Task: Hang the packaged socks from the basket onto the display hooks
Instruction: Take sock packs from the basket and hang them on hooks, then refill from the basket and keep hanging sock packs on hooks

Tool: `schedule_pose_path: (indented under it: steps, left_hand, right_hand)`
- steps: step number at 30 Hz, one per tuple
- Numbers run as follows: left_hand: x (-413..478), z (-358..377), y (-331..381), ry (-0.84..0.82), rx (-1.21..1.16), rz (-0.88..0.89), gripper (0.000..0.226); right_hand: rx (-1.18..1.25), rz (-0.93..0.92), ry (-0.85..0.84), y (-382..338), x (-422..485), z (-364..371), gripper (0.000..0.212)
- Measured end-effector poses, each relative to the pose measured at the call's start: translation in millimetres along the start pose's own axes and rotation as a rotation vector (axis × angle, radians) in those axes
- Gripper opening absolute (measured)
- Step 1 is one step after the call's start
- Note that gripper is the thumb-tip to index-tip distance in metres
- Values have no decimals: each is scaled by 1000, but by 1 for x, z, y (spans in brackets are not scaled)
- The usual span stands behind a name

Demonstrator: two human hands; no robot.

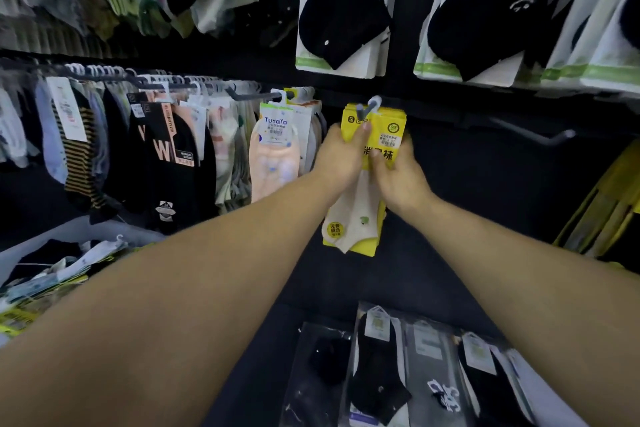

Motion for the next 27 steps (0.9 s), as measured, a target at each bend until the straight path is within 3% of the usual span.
schedule_pose_path:
  steps: [5,10,13,15,23,27]
  left_hand:
    - [5,7,-7,-1,-15,-31,46]
    - [-42,-8,-12,75,164,78,28]
    - [-99,-19,-32,51,216,110,34]
    - [-140,-25,-55,26,260,90,27]
    - [-325,-50,-227,-174,532,-362,13]
    - [-410,-70,-296,-145,614,-523,29]
  right_hand:
    - [-30,-18,-41,13,-11,-3,47]
    - [-86,32,-85,23,-67,-13,42]
    - [-96,54,-139,24,-124,-24,21]
    - [-103,84,-191,23,-168,-33,16]
    - [-87,316,-557,27,-381,-35,19]
    - [-97,410,-832,42,-486,-10,9]
Point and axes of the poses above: each hand's wrist, its own x-axis towards the middle knuckle, its own z-axis out of the palm, y = z × x, the point moved 8 cm from there along x, towards the middle knuckle, and after that the axes turned 10 degrees about -z, right-handed, at the moved point
